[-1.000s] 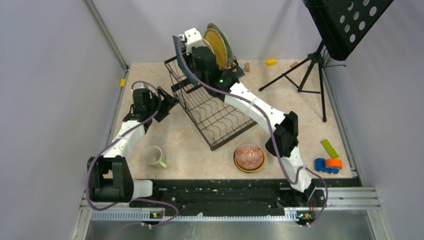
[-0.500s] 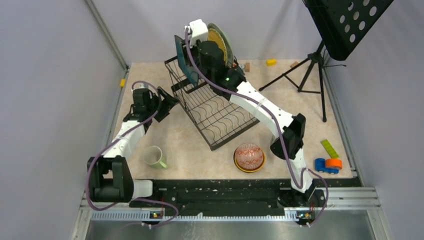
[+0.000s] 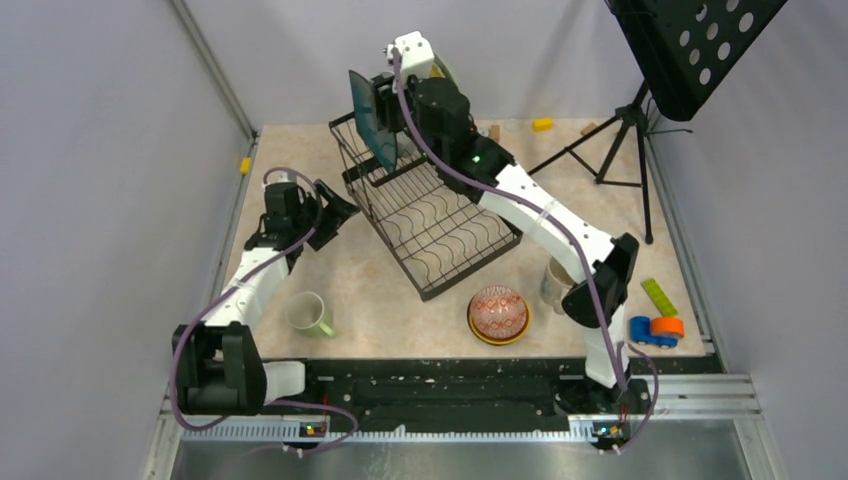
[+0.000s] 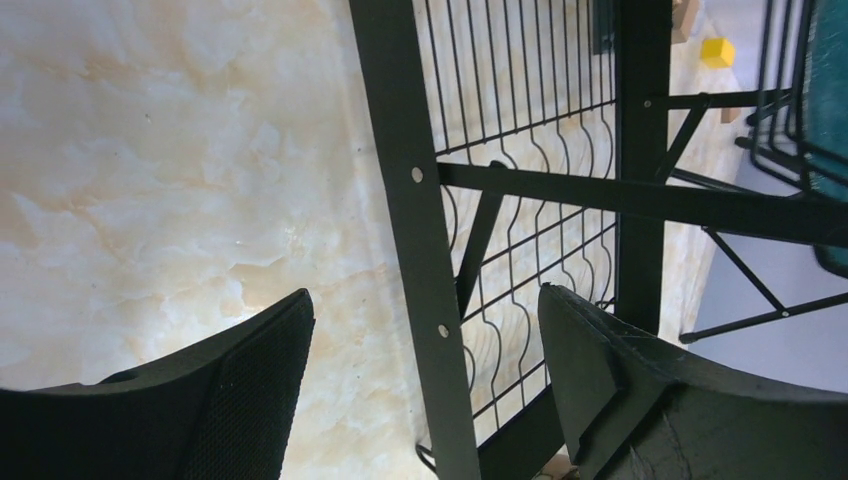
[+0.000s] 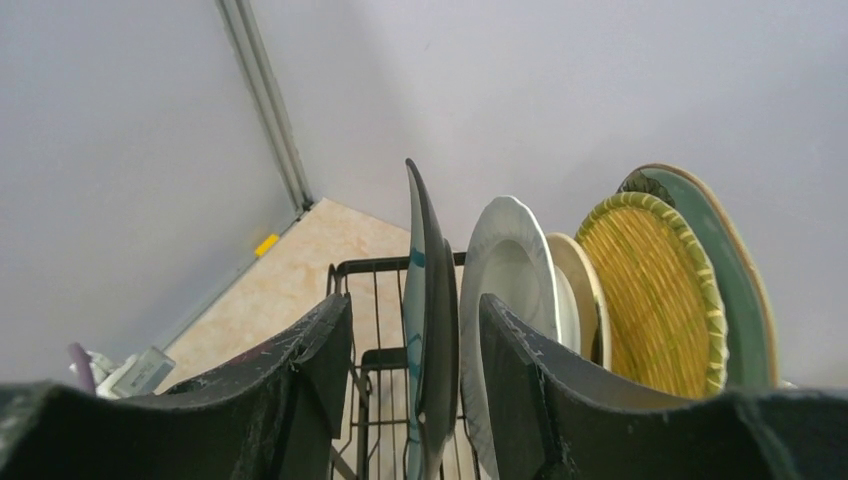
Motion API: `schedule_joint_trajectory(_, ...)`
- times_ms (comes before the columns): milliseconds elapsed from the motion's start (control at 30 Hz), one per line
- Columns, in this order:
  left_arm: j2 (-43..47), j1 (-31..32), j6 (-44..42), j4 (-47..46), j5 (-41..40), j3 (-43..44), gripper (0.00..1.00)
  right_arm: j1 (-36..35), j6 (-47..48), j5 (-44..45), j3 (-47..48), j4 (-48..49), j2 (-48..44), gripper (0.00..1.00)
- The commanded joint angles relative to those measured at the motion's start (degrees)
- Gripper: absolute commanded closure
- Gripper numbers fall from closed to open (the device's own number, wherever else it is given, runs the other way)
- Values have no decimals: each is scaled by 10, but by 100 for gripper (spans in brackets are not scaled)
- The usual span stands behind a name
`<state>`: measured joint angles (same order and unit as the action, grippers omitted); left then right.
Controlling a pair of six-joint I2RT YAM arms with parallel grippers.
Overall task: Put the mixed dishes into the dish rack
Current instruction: Insert the plate into the dish rack.
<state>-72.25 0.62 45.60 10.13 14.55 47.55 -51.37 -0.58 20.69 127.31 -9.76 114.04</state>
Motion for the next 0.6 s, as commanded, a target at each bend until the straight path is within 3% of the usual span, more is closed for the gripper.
schedule_joint_trajectory(0, 17, -3, -15, -7, 15, -14, 14, -8, -11, -19, -19, 15, -72, 49)
schedule_joint_trajectory(167, 24, -2, -25, -11, 20, -21, 17, -6, -20, -11, -102, 41, -138, 48)
schedule_joint_trajectory(367, 17, 12, -33, -15, 13, -30, 21, 3, -33, 35, -320, 163, -273, 48)
schedule_joint_trajectory(567, 21, 47, -18, -26, -17, -56, 22, 74, -125, 42, -450, 150, -361, 48)
